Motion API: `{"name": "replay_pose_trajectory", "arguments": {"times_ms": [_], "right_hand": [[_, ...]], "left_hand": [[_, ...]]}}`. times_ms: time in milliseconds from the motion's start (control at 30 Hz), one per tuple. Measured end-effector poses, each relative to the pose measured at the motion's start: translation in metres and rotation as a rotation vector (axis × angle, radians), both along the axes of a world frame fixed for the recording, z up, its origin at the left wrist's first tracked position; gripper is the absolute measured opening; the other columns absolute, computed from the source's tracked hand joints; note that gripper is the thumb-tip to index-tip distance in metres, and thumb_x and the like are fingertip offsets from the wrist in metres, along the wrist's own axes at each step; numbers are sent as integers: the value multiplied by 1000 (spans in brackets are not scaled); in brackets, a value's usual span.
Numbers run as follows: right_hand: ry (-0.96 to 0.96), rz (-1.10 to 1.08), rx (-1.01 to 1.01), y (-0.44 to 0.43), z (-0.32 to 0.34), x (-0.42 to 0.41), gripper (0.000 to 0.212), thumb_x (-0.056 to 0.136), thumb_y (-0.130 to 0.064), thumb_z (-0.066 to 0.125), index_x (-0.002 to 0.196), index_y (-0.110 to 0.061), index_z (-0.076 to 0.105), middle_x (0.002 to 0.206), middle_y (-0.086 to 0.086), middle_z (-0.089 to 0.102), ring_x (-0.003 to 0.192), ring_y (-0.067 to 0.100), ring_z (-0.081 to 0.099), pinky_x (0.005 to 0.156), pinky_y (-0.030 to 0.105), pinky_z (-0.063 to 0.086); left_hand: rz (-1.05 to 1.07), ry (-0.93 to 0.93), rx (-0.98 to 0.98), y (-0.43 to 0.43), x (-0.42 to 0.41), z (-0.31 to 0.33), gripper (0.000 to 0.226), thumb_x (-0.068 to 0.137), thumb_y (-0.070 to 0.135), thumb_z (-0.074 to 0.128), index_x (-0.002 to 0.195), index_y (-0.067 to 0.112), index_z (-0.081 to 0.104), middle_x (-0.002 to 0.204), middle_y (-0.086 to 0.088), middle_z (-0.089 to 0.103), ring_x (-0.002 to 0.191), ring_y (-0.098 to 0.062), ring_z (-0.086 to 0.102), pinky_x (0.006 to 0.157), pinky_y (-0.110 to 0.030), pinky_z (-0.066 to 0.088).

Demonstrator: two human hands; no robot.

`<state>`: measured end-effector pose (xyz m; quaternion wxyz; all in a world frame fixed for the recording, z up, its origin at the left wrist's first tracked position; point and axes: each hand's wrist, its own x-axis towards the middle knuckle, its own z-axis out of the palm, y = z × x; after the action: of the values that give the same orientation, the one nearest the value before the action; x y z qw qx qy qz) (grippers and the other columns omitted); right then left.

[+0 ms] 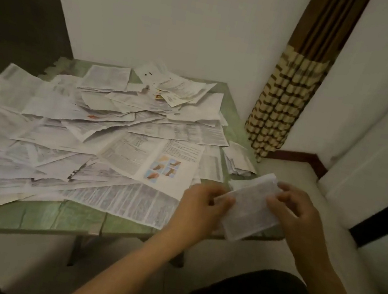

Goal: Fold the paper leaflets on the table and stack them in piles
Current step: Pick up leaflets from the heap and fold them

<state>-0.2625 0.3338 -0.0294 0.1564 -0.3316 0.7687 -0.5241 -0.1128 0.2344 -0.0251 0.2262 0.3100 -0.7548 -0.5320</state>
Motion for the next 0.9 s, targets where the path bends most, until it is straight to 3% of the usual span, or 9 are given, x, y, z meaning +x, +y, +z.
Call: {"name": "replay_pose_trajectory", "arguments": {"times_ms": [133,233,333,400,500,567,700,800,900], "right_hand": [[7,-175,46,-17,-9,-36,8,90,-17,58,84,-13,54,126,8,55,119,26,49,101,45,40],[-21,-206,143,-28,-27,-45,14,90,-20,58,88,-7,60,96,11,63,93,27,59,68,27,46],[40,-266,117,-31,-40,-40,12,89,-23,60,95,-12,58,90,5,62,75,12,55,56,18,39],[95,-245,102,-30,-41,-39,20,90,-25,59,107,-15,55,83,-5,57,71,6,51,54,16,37],[237,-169,201,-28,-38,-39,23,91,-32,57,107,-16,56,76,-7,53,65,4,50,50,16,34],[375,-120,319,-26,-36,-37,24,90,-39,56,103,-19,54,77,-4,55,67,11,54,50,19,35],[510,-135,347,-28,-40,-30,24,88,-41,58,93,-19,51,83,-4,49,76,13,50,52,19,31],[394,-148,196,-26,-41,-30,18,89,-38,57,93,-22,50,90,-3,49,82,13,50,59,18,37],[248,-157,56,-23,-33,-33,12,94,-31,51,95,-18,54,97,3,55,88,17,54,63,18,42]], "left_hand": [[123,-51,-171,-4,-46,-7,34,94,21,52,128,17,50,123,0,57,107,-14,54,91,-27,46],[21,-240,-633,-4,-62,-22,38,97,27,44,135,19,45,147,-2,35,136,-21,27,111,-34,21],[-186,-429,-749,0,-61,-46,66,90,49,6,141,21,38,156,-5,20,144,-23,11,116,-38,-1],[-155,-436,-788,0,-59,-56,76,83,50,2,138,19,44,152,-11,30,141,-29,24,113,-43,5],[-69,-414,-873,-3,-55,-62,51,87,38,28,113,17,67,124,-14,62,115,-34,58,97,-49,40],[-32,-395,-907,-6,-49,-65,44,84,34,35,107,17,69,117,-13,66,108,-32,62,91,-48,46],[-13,-347,-920,-8,-37,-71,45,87,33,36,114,13,65,125,-14,60,119,-34,55,95,-49,44],[-6,-204,-789,-6,-36,-69,51,92,39,31,127,11,56,141,-14,46,135,-30,36,107,-45,29],[61,17,-660,-5,-31,-64,45,93,35,35,124,10,57,141,-9,46,137,-15,27,111,-38,25]]}}
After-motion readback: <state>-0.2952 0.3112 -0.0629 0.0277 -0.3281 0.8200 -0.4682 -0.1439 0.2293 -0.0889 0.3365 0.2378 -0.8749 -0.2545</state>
